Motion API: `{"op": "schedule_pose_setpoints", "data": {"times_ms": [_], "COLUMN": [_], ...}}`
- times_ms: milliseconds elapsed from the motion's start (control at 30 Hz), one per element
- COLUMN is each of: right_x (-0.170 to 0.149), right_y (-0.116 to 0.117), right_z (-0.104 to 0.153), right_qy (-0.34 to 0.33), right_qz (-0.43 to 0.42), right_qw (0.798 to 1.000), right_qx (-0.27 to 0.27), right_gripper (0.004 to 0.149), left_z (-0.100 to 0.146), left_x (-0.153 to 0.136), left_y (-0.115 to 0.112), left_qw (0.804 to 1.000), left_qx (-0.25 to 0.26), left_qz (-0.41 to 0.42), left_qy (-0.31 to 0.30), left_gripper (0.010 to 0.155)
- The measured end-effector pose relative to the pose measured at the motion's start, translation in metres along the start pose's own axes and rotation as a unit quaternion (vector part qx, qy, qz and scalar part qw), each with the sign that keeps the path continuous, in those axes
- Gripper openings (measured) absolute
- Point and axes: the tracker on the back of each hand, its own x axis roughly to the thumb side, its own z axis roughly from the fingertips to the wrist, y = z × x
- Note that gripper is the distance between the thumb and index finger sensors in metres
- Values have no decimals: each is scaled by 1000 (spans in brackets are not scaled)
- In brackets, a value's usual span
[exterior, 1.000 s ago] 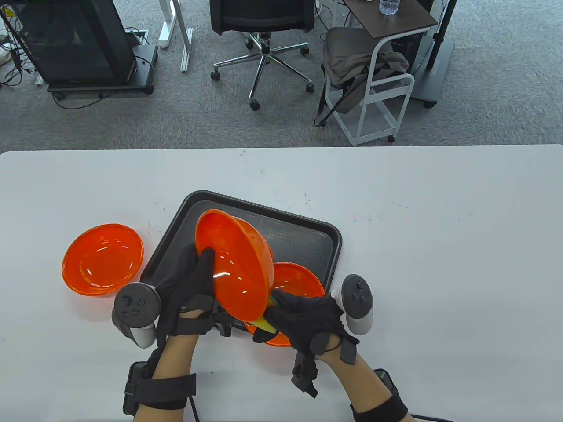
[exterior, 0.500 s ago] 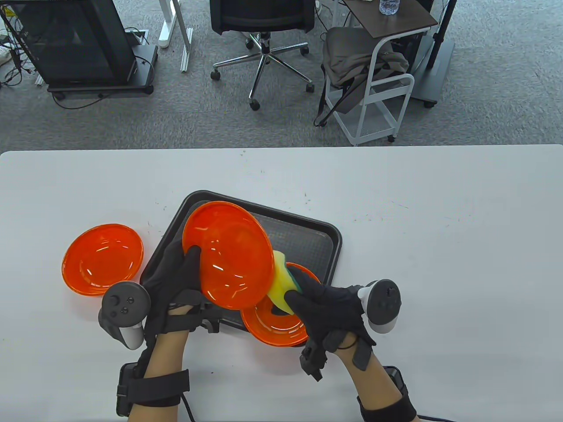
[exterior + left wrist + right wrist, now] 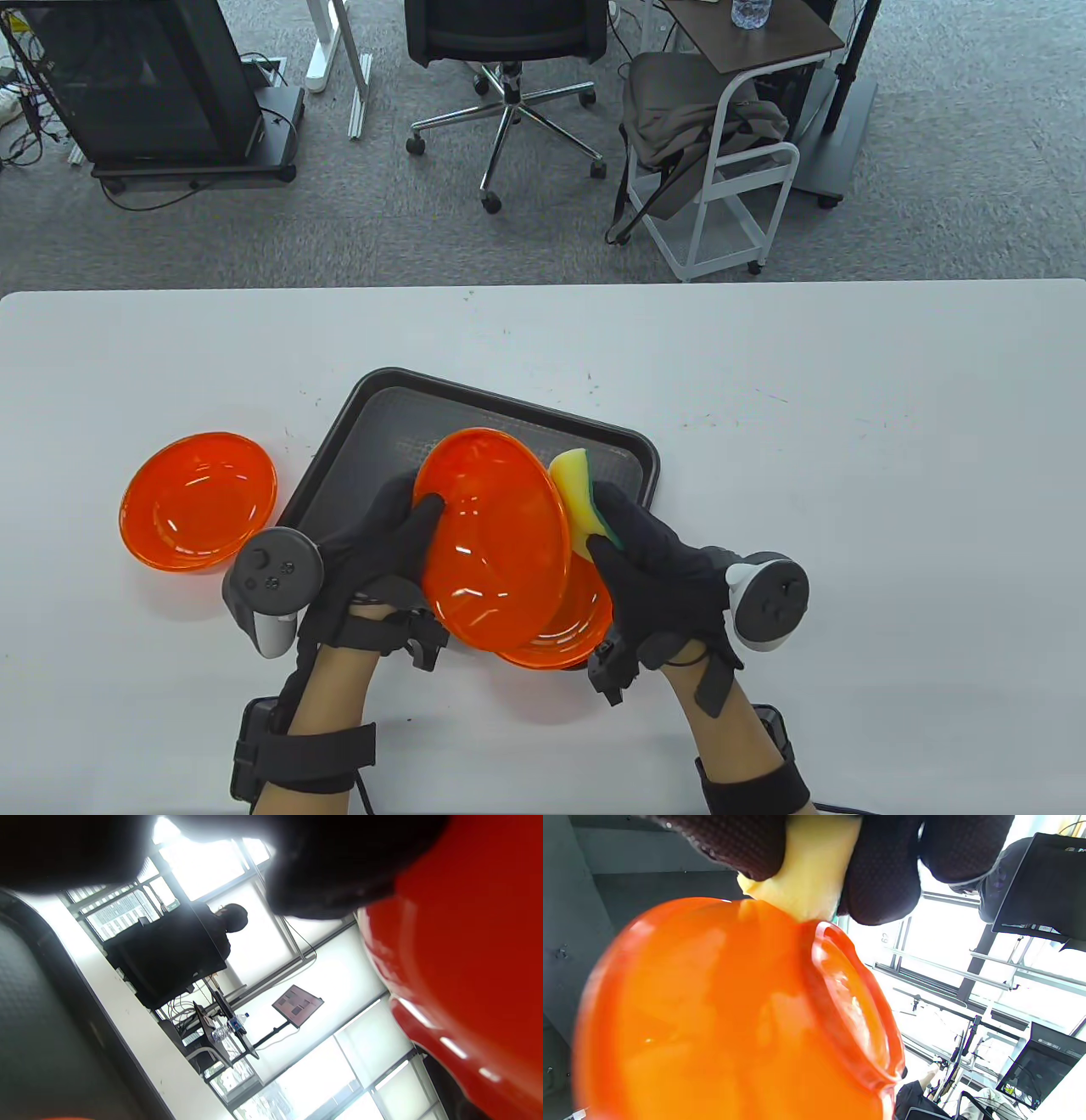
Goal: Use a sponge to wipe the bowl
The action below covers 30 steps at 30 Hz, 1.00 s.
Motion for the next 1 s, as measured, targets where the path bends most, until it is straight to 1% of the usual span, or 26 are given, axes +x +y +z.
{"op": "schedule_pose_setpoints", "data": {"times_ms": [67, 167, 300, 400, 533, 667, 800, 1000], "right_x": [-2, -5, -10, -12, -13, -17, -18, -17], "right_y": [-1, -3, 1, 5, 10, 19, 31, 45], "right_z": [0, 0, 1, 1, 0, 1, 3, 5], "right_qy": [5, 15, 29, 41, 49, 66, 75, 79], "right_qz": [-24, -55, -66, -89, -84, -90, -74, -67], "right_qw": [1000, 998, 997, 995, 994, 990, 987, 983], "right_qx": [-7, -12, 8, 15, 48, 80, 123, 152], "right_gripper": [48, 48, 48, 48, 49, 50, 51, 52], "left_z": [0, 1, 2, 4, 4, 5, 7, 8], "left_x": [3, 9, 19, 24, 26, 25, 24, 15], "left_y": [-7, -20, -36, -36, -35, -34, -24, -3], "left_qw": [1000, 999, 997, 997, 996, 996, 997, 996], "left_qx": [-13, -43, -71, -55, -54, -37, 10, 76], "left_qz": [-3, 26, 18, 27, 40, 66, 64, 48], "left_qy": [-4, -9, -36, -50, -61, -53, -41, -16], "left_gripper": [55, 56, 58, 58, 58, 58, 58, 56]}}
